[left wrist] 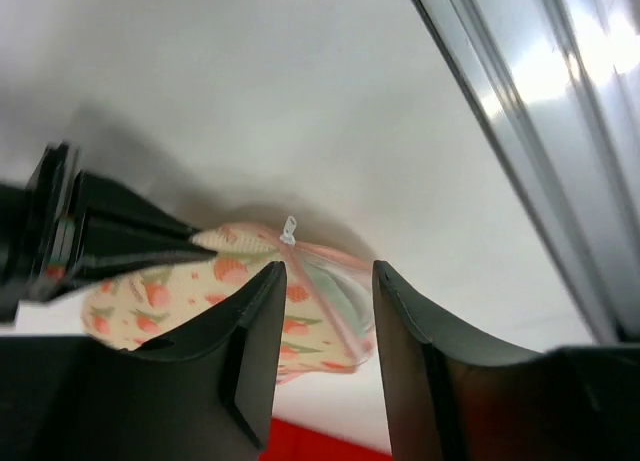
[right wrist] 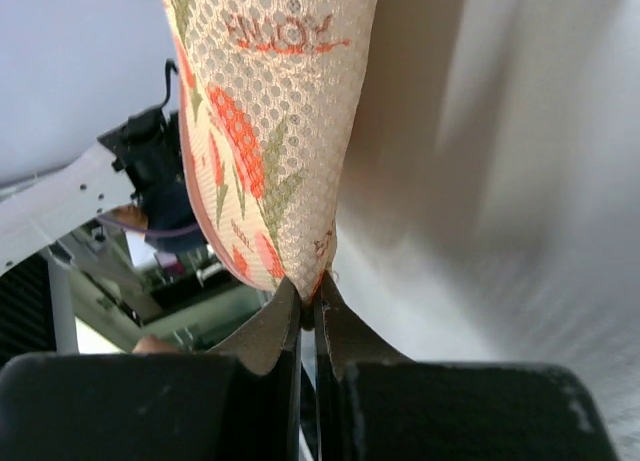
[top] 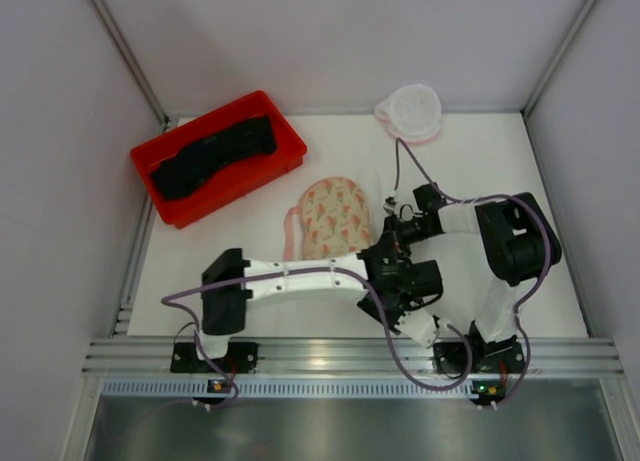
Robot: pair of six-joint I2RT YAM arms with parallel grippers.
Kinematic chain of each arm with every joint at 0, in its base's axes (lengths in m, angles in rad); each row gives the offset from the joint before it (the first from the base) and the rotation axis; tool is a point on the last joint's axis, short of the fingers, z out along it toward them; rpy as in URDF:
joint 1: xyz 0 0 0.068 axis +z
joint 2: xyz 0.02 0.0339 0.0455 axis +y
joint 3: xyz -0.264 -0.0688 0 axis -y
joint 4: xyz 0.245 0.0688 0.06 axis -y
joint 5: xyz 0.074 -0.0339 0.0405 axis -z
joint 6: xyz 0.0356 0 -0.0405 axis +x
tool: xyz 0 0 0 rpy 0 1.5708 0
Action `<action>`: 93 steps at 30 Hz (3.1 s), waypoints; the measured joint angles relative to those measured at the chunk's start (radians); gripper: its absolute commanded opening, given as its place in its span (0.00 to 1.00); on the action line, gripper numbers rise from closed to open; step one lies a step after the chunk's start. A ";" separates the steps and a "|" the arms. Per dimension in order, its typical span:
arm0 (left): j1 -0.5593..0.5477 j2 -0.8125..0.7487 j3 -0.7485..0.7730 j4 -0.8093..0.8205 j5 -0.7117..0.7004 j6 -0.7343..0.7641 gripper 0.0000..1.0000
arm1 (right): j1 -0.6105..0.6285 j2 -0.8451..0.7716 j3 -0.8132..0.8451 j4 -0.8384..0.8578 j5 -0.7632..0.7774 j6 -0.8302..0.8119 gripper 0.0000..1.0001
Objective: Place the bra in the laundry bag and zip it closed
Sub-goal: Zip the zipper on the laundry bag.
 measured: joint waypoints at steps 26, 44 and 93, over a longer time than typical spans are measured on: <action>0.457 -0.645 -0.892 0.980 0.047 -1.160 0.59 | -0.071 -0.169 -0.249 0.424 0.439 0.662 0.00; 0.544 -0.469 -0.853 1.052 -0.163 -1.337 0.38 | 0.080 -0.130 -0.106 0.352 0.549 0.818 0.00; 0.547 -0.266 -0.763 1.008 -0.270 -1.419 0.14 | 0.153 -0.079 -0.023 0.298 0.594 0.979 0.00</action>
